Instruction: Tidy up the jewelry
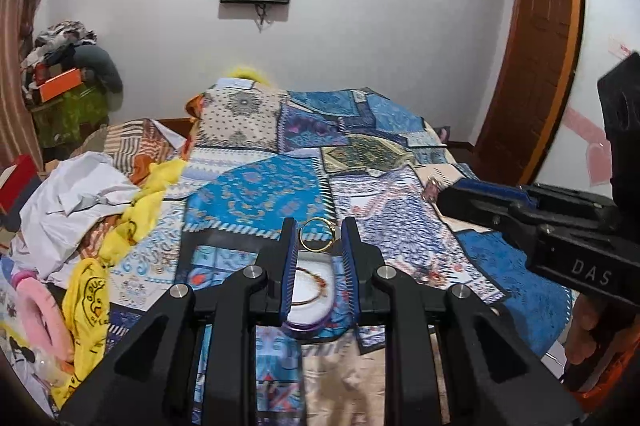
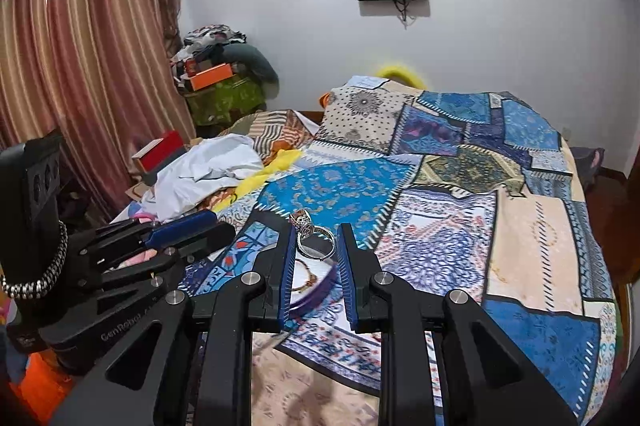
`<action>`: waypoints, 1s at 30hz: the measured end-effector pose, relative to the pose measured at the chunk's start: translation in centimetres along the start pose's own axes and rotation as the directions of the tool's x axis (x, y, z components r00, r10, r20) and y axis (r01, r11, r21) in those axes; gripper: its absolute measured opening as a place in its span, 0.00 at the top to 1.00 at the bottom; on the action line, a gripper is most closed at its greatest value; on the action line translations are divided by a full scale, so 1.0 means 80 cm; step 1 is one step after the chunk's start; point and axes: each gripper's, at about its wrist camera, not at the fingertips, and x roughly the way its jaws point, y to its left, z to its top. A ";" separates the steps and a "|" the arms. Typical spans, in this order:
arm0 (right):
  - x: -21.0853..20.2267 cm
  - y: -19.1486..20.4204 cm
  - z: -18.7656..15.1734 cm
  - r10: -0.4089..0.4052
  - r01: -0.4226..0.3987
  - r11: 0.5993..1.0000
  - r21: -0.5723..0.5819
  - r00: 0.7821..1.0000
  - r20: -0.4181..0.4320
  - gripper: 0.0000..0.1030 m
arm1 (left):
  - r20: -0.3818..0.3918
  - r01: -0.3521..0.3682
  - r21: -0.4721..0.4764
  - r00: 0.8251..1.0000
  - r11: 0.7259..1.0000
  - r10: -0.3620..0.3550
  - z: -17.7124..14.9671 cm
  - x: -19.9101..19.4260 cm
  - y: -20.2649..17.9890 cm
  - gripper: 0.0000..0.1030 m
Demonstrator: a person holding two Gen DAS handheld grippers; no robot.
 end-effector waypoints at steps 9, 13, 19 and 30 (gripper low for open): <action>0.048 0.012 -0.008 0.031 -0.031 0.999 0.006 0.997 -0.072 0.82 | -0.034 -0.039 -0.044 0.999 0.998 0.037 -0.013 0.016 0.043 0.80; 0.071 0.013 -0.013 0.042 -0.041 0.999 0.009 0.993 -0.113 0.82 | -0.059 -0.036 -0.058 0.998 0.998 0.032 -0.021 0.031 0.054 0.80; 0.107 0.020 -0.028 0.055 -0.055 0.998 0.002 0.980 -0.189 0.82 | -0.106 -0.019 -0.067 0.994 0.998 0.012 -0.030 0.063 0.065 0.80; 0.152 0.019 -0.043 0.019 -0.028 0.999 -0.027 0.961 -0.276 0.82 | -0.209 0.028 -0.054 0.977 0.998 -0.038 -0.036 0.123 0.076 0.80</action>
